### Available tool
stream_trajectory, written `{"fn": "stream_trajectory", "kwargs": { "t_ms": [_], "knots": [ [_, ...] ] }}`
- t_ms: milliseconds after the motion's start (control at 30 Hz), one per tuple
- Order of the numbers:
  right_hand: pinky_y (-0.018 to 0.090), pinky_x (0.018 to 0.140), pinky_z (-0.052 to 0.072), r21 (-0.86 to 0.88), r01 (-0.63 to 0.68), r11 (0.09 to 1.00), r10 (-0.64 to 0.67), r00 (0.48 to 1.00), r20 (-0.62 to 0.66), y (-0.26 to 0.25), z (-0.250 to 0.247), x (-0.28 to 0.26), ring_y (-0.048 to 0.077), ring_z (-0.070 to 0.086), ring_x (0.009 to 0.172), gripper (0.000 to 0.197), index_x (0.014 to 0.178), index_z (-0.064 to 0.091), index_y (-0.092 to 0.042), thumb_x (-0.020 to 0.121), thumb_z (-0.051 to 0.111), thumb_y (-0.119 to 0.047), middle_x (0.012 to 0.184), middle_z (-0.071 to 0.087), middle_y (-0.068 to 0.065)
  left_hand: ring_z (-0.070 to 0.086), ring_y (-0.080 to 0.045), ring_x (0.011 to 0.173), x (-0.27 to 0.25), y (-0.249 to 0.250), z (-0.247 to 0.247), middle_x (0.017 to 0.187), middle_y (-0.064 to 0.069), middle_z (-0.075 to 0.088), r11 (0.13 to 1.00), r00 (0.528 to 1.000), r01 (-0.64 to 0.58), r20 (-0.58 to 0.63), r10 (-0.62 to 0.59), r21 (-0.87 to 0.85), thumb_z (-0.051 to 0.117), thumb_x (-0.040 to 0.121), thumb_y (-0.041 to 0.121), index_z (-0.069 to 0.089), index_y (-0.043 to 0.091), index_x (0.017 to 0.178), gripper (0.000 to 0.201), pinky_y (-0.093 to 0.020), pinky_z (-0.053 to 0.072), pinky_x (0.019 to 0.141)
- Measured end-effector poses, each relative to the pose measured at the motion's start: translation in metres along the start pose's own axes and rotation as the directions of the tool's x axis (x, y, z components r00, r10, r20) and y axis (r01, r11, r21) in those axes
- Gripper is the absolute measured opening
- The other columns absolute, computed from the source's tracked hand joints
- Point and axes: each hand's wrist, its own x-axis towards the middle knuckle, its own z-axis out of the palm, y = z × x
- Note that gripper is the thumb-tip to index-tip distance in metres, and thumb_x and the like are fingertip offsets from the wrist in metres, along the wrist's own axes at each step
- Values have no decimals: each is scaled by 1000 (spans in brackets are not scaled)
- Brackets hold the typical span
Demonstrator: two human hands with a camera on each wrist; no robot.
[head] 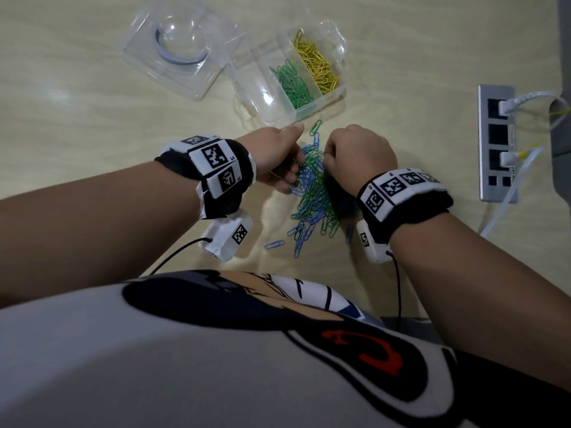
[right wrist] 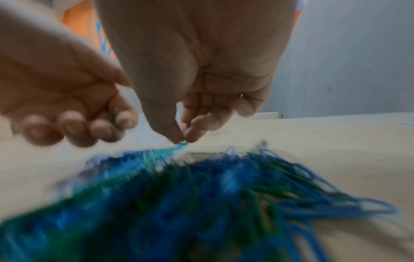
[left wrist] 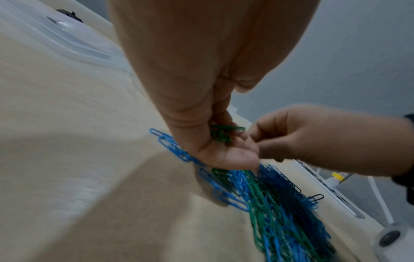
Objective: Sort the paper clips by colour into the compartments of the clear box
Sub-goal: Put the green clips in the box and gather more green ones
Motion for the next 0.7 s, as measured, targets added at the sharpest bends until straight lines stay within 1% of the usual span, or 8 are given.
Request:
{"fn": "stream_trajectory", "kwargs": {
  "t_ms": [100,200,267,333,400,467,600,700],
  "knots": [
    [32,73,46,255,45,966,-45,999,-6,-14,-12,-9,20,57,83,1,81,60,-28,82,61,-29,84,57,-6,60,-30,69,1,-1,3,74,-17,58,998,1000,-2,-12,1,-62,34,100,48,58,-1,89,55,-51,57,80],
    [26,71,45,368,51,928,-79,995,60,-27,-18,-18,11,56,77,6,85,64,-29,80,66,-28,79,62,-11,62,-34,70,2,0,7,84,-25,59,993,1000,1,-24,-4,-121,39,100,41,57,-2,90,48,-55,55,82],
    [22,68,45,458,-2,889,-7,1000,17,-23,-17,-16,6,56,71,3,83,65,-28,80,65,-28,75,63,-11,58,-29,59,2,0,9,75,-21,56,989,1000,18,-15,-21,-146,39,101,36,55,0,91,41,-55,55,80],
    [22,68,46,503,-98,859,142,989,-51,-9,-10,-9,9,57,71,5,81,65,-23,82,61,-26,74,63,-8,50,-24,53,3,0,9,65,-13,50,989,999,41,2,-41,-143,35,102,32,54,2,83,40,-49,55,80],
    [26,72,47,402,-191,896,238,969,-70,8,-3,-1,17,59,80,12,87,67,-18,86,55,-23,83,66,-1,47,-21,54,3,-1,8,64,-9,47,991,999,48,5,-48,-124,35,103,28,53,6,77,38,-45,54,80],
    [29,74,47,253,-224,941,241,970,-40,20,3,2,23,59,88,14,91,67,-18,88,54,-23,95,66,4,47,-18,54,3,-1,5,65,-7,47,994,999,45,-3,-45,-100,37,102,25,54,8,76,35,-43,54,80],
    [35,79,45,117,-140,983,141,990,0,19,9,4,28,56,94,15,97,65,-16,90,57,-26,105,58,8,48,-18,53,6,-3,2,65,-6,48,995,999,48,-12,-50,-83,37,102,30,55,8,75,39,-44,54,81],
    [36,73,43,-73,-70,995,73,997,30,11,8,5,33,58,93,20,101,65,-13,91,53,-26,106,58,12,49,-19,55,6,-3,1,66,-8,48,994,998,68,-5,-68,-91,33,103,36,56,6,77,46,-45,54,81]
  ]
}}
